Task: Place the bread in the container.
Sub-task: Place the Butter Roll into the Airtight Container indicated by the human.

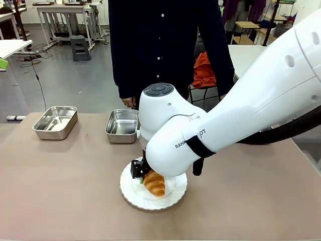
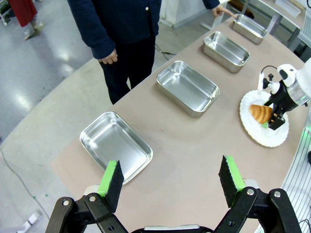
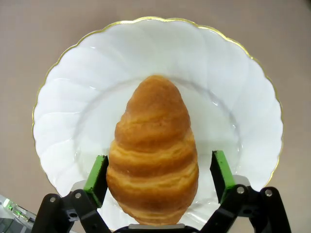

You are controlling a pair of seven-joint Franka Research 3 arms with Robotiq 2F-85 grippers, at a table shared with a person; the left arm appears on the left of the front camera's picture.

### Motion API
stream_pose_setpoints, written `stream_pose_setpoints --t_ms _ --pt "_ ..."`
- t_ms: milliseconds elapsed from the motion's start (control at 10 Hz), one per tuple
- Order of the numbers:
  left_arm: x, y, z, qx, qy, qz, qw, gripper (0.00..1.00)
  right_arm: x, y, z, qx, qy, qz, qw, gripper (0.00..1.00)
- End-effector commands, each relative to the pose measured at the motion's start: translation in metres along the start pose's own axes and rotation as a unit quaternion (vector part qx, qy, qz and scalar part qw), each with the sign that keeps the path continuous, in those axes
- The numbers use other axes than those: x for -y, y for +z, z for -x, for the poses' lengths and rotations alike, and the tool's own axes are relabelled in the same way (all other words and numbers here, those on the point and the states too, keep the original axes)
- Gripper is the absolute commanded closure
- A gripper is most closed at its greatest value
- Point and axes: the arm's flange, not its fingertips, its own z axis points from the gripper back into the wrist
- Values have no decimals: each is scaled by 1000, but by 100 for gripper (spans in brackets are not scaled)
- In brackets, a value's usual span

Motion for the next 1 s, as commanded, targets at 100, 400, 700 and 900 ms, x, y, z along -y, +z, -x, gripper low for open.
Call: stream_pose_setpoints --t_ms 100,400,700,900 --pt "1 1 0 6 -1 0 1000 0 -9 -5 -7 14 -10 17 1000 20" --pt "1 1 0 6 -1 0 1000 0 -8 -6 -8 12 -9 32 999 42" --pt "1 1 0 6 -1 0 1000 0 -2 1 -5 4 5 7 1000 60" --pt "1 1 0 6 -1 0 1000 0 -2 1 -5 4 5 7 1000 60"
